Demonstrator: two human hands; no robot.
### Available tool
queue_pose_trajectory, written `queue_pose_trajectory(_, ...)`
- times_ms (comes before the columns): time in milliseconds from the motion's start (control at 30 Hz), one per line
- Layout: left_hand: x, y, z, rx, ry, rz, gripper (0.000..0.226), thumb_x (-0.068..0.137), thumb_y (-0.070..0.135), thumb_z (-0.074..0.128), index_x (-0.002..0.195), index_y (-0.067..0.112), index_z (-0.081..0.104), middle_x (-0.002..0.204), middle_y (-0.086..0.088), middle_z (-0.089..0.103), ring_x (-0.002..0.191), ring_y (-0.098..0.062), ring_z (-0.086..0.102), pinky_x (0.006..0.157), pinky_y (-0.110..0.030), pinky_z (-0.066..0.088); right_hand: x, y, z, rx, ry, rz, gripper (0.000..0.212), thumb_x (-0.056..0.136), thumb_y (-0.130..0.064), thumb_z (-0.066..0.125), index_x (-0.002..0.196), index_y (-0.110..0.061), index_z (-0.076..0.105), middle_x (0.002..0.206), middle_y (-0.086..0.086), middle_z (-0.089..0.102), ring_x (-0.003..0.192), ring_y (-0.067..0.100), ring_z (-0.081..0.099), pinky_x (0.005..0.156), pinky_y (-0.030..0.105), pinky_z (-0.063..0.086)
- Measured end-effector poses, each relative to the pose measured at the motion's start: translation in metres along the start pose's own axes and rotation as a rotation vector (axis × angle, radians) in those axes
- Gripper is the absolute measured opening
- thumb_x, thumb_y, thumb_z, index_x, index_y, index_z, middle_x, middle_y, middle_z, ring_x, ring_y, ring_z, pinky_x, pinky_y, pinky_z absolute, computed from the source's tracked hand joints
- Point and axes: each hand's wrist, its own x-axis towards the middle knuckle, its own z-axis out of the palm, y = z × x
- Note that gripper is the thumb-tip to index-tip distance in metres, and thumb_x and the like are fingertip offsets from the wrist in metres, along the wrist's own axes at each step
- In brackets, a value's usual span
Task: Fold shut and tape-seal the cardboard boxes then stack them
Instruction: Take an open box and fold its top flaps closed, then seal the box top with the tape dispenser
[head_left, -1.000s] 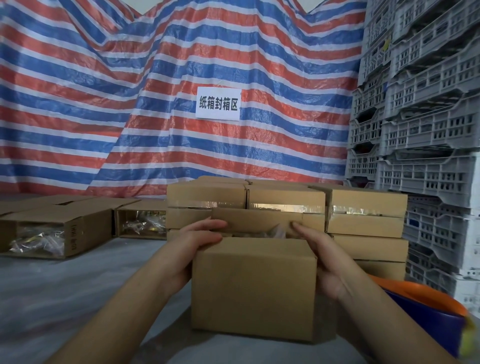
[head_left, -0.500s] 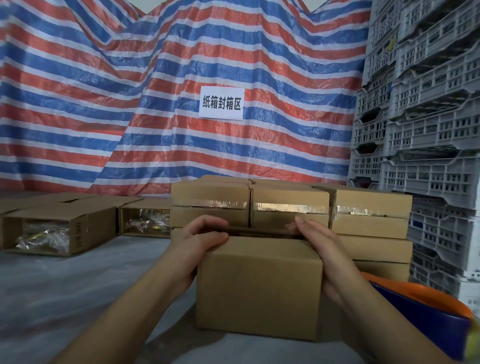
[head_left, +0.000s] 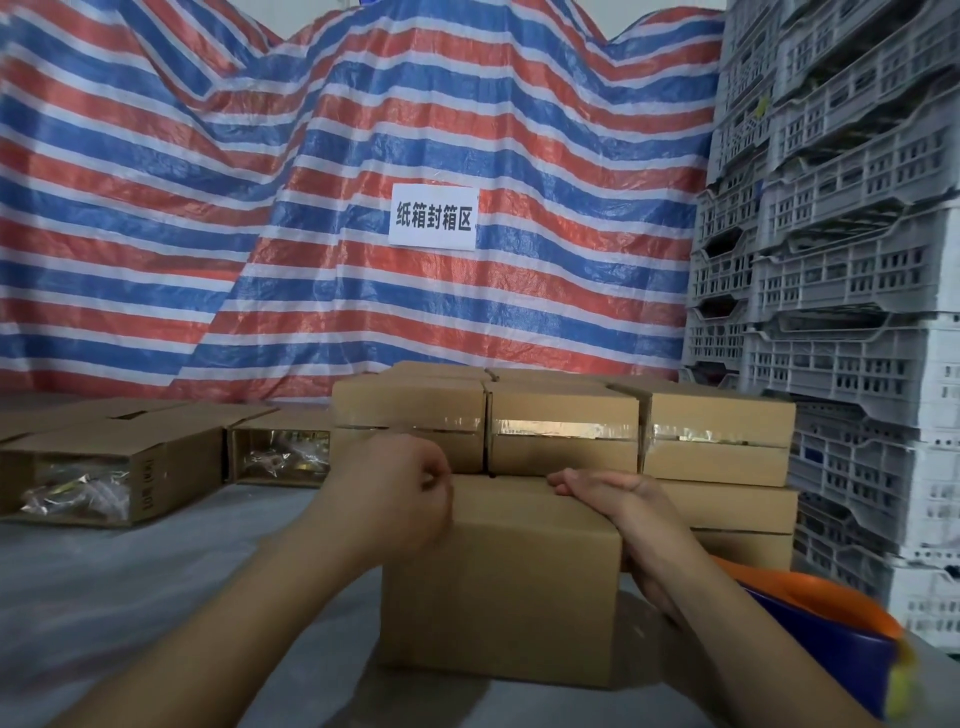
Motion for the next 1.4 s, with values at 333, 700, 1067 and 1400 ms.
queue_pose_trajectory(333, -0.001, 0.046, 0.034, 0.201, -0.206, 0.289, 0.077, 0.088, 0.076, 0.035, 0.151, 0.032, 0.029, 0.153, 0.006, 0.041, 0.134, -0.014, 0.042, 0.099, -0.030, 0.036, 0.000, 0.003, -0.001, 0.054, -0.038, 0.022, 0.037, 0.070, -0.042, 0.078, 0.096, -0.017, 0.081, 0.103, 0.009, 0.077, 0.106, 0.029, 0.069, 0.092, 0.044, 0.055)
queue_pose_trajectory(700, -0.005, 0.046, 0.032, 0.220, -0.196, 0.298, 0.075, 0.088, 0.078, 0.031, 0.143, 0.029, 0.042, 0.148, 0.007, 0.045, 0.128, -0.014, 0.047, 0.099, -0.034, 0.042, -0.015, -0.024, -0.092, -1.143, 0.341, -0.190, 0.038, 0.096, -0.049, 0.050, 0.074, -0.020, 0.060, 0.073, 0.003, 0.064, 0.072, 0.022, 0.060, 0.059, 0.033, 0.043)
queue_pose_trajectory(1067, -0.008, 0.049, 0.034, 0.234, -0.143, 0.289, 0.076, 0.087, 0.079, 0.029, 0.144, 0.031, 0.040, 0.151, 0.008, 0.043, 0.131, -0.013, 0.046, 0.097, -0.032, 0.042, -0.057, 0.024, -0.114, -1.625, 0.250, 0.170, 0.063, 0.081, -0.083, 0.039, 0.078, -0.024, 0.060, 0.078, -0.007, 0.063, 0.071, 0.012, 0.063, 0.058, 0.027, 0.049)
queue_pose_trajectory(1400, -0.004, 0.049, 0.028, -0.035, -0.312, 0.133, 0.082, 0.083, 0.082, 0.024, 0.143, 0.028, 0.039, 0.128, 0.006, 0.059, 0.109, -0.011, 0.056, 0.090, -0.031, 0.046, -0.027, -0.059, -0.086, -0.697, 0.393, -0.036, 0.080, 0.067, -0.084, 0.049, 0.072, -0.007, 0.073, 0.055, 0.006, 0.070, 0.057, 0.024, 0.068, 0.058, 0.032, 0.047)
